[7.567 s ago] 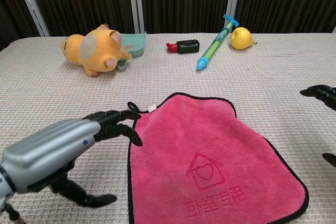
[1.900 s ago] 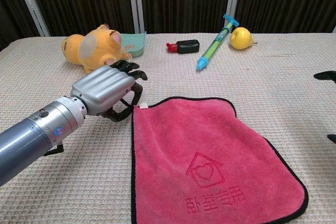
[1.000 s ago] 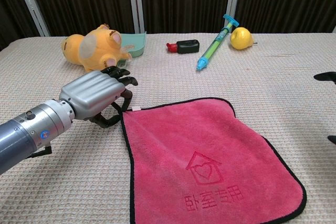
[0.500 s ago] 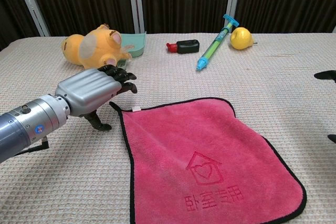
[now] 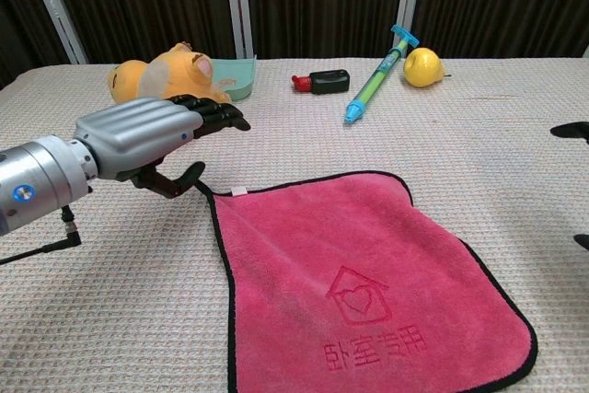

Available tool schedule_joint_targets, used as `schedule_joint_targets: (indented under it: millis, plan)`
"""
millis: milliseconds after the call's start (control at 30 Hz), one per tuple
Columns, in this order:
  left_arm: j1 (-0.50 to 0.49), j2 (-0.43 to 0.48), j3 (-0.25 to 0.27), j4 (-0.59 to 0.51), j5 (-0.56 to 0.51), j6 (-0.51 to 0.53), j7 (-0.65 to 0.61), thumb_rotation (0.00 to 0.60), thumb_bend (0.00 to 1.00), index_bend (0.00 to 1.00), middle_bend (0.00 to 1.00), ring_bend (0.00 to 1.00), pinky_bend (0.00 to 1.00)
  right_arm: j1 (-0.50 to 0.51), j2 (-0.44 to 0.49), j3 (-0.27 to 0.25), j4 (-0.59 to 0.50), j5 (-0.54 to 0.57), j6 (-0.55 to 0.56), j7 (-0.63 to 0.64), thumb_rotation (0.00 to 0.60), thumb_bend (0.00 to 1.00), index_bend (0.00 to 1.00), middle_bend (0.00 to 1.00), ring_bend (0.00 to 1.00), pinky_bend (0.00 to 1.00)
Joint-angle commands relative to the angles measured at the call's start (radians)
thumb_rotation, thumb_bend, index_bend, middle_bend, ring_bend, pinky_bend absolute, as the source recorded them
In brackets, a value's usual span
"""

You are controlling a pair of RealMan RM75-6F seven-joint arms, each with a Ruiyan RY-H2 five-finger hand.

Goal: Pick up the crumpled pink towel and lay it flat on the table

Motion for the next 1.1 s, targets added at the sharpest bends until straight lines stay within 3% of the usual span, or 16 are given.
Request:
schedule_joint_targets:
  millis: [33, 233, 500, 800, 1100]
  plan:
    - [-0.002, 0.111, 0.089, -0.15, 0.143, -0.013, -0.151, 0.6, 0.78, 0.11, 0.05, 0.0, 0.09, 0.0, 0.0, 0.002, -0.001, 0.002, 0.001, 0.001, 0.6, 0.35, 0.0, 0.0, 0.0, 0.0]
    - [-0.008, 0.202, 0.171, -0.224, 0.249, -0.024, -0.253, 0.6, 0.82, 0.12, 0.05, 0.0, 0.09, 0.0, 0.0, 0.006, 0.002, 0.005, 0.002, 0.002, 0.6, 0.35, 0.0, 0.0, 0.0, 0.0]
    - [-0.018, 0.229, 0.234, -0.245, 0.304, -0.064, -0.302, 0.6, 0.82, 0.12, 0.06, 0.0, 0.09, 0.0, -0.001, 0.007, 0.005, 0.01, -0.002, 0.006, 0.6, 0.35, 0.0, 0.0, 0.0, 0.0]
    - [-0.036, 0.19, 0.284, -0.265, 0.325, -0.146, -0.303, 0.6, 0.82, 0.12, 0.06, 0.0, 0.09, 0.0, -0.004, 0.008, 0.009, 0.011, 0.0, 0.006, 0.6, 0.35, 0.0, 0.0, 0.0, 0.0]
    - [-0.034, 0.112, 0.299, -0.267, 0.329, -0.185, -0.279, 0.6, 0.82, 0.12, 0.06, 0.0, 0.09, -0.001, -0.008, 0.013, 0.012, -0.001, 0.013, 0.014, 0.6, 0.35, 0.0, 0.0, 0.0, 0.0]
